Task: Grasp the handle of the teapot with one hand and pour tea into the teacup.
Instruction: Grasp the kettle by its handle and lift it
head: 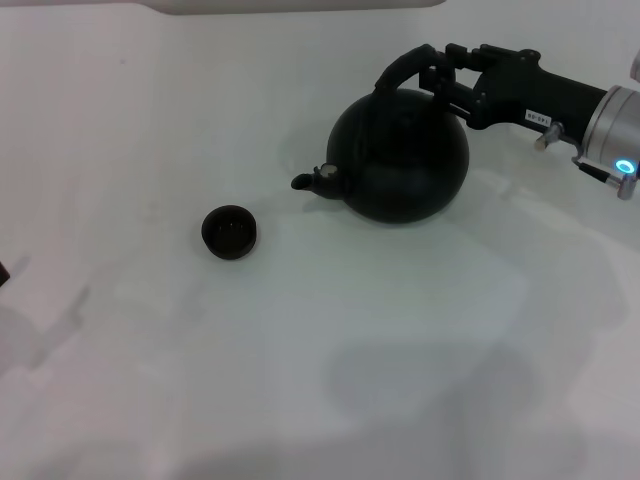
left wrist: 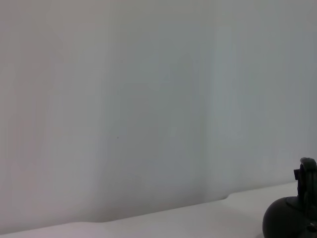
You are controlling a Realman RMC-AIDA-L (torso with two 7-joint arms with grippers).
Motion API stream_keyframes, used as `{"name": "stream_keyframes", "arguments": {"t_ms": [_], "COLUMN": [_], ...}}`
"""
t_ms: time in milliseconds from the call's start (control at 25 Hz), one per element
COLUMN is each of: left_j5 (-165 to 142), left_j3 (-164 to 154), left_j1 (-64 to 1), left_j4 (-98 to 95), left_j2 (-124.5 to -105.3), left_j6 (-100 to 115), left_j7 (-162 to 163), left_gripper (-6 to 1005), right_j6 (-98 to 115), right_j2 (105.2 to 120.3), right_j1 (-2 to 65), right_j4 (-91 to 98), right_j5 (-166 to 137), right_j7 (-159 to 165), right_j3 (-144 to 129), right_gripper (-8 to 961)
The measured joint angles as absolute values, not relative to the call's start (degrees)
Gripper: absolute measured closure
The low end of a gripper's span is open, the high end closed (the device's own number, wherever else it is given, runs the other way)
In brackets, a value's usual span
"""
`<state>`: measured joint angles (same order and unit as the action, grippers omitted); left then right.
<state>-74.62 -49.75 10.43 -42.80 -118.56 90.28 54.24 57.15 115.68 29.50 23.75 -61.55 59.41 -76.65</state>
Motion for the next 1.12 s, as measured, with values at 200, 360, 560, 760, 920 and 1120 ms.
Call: {"name": "stream_keyframes", "arguments": {"t_ms": [200, 360, 560, 760, 920, 1120], "left_j5": [-74.6, -74.6, -74.6, -74.6, -74.6, -74.8], "left_j3": [-49.7, -49.7, -49.9, -50.1, -50.1, -50.1], "left_j1": [10.8, 10.9, 10.8, 10.5, 10.5, 10.5], "left_j4": [-42.8, -42.8, -42.7, -42.7, -42.7, -42.4], "left_j2": [-118.6, -118.63, -118.65, -118.65, -118.66, -118.65], "left_j6": [90.6, 90.8, 90.8, 90.8, 90.8, 90.8], "left_j7": [54.2, 54.2, 54.2, 54.1, 54.1, 54.0], "left_gripper": [113, 114, 114, 113, 114, 113], "right_j6": [57.5, 58.0, 60.4, 60.5, 60.5, 60.3], "right_j2": [115.66, 115.63, 115.56, 115.65, 115.89, 115.91], "right_j1": [29.0, 28.4, 28.2, 28.4, 28.8, 28.8], "right_j4": [23.7, 23.6, 23.0, 23.0, 22.9, 23.1], "right_j5": [-61.5, -61.5, -61.5, -61.5, -60.0, -49.3], "right_j7": [58.2, 57.5, 56.5, 56.1, 55.0, 49.8], "right_j3": [-76.6, -76.6, -76.6, -77.1, -78.7, -86.8], "right_gripper": [434, 542, 722, 791, 791, 792]}}
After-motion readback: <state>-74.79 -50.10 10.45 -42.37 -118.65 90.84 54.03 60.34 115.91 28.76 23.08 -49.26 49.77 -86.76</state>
